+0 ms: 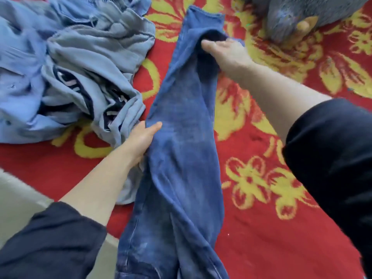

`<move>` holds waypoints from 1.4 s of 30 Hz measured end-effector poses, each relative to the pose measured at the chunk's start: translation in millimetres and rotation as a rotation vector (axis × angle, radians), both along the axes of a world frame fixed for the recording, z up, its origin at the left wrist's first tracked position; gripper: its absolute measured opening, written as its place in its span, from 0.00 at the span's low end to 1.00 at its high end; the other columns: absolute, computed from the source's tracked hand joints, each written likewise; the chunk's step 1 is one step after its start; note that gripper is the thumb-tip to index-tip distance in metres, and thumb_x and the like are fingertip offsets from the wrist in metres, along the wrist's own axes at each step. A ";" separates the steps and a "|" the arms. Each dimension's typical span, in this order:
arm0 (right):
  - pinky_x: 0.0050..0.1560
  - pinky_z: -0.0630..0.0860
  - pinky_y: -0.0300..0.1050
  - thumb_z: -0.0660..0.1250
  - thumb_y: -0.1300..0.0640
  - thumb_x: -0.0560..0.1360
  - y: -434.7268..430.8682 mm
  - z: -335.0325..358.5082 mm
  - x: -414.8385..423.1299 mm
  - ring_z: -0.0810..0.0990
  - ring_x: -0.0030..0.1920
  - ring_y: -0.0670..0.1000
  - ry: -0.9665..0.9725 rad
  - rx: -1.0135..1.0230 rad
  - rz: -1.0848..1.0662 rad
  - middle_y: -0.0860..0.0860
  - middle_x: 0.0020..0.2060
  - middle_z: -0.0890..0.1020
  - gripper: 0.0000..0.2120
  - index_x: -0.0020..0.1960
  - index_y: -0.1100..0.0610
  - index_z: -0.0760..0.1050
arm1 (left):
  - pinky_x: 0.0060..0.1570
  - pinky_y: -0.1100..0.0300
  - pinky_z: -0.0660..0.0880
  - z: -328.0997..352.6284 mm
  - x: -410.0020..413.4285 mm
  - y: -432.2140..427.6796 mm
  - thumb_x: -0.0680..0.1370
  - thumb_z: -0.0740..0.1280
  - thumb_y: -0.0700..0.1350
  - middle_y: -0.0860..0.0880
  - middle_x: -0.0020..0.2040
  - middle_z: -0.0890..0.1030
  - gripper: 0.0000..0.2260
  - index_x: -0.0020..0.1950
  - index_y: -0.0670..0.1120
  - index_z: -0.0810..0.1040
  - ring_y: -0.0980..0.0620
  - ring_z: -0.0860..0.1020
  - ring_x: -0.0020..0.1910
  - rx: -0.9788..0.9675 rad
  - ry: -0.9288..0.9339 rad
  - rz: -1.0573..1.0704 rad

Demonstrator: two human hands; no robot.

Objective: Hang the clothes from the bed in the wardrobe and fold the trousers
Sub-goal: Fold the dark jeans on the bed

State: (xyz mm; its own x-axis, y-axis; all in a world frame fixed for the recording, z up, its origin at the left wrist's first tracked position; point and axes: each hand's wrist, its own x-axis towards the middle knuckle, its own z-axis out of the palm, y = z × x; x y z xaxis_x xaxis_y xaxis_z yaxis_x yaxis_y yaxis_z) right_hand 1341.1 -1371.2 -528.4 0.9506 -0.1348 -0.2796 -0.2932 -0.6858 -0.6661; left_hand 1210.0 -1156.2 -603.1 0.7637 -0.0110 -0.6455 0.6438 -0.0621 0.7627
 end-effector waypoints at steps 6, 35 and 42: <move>0.65 0.63 0.49 0.67 0.52 0.76 30.8 -88.5 -191.6 0.66 0.67 0.55 0.186 -0.182 0.177 0.53 0.66 0.71 0.21 0.67 0.55 0.73 | 0.42 0.62 0.74 -20.1 -77.8 15.4 0.78 0.66 0.36 0.46 0.41 0.82 0.04 0.48 0.44 0.75 0.53 0.79 0.40 0.004 0.159 0.015; 0.27 0.67 0.34 0.61 0.71 0.71 89.4 -102.1 -479.9 0.72 0.25 0.46 0.677 0.590 -0.560 0.56 0.33 0.81 0.10 0.40 0.60 0.79 | 0.45 0.58 0.79 -33.2 -259.9 96.8 0.79 0.65 0.42 0.44 0.48 0.84 0.08 0.53 0.40 0.80 0.48 0.82 0.46 -0.044 0.263 -0.095; 0.44 0.75 0.47 0.64 0.65 0.71 74.8 -99.7 -452.2 0.80 0.39 0.54 0.488 0.225 -0.463 0.53 0.38 0.82 0.07 0.43 0.55 0.77 | 0.33 0.65 0.69 -40.6 -243.0 98.0 0.77 0.68 0.44 0.50 0.35 0.77 0.07 0.40 0.43 0.76 0.56 0.73 0.34 0.319 0.092 -0.269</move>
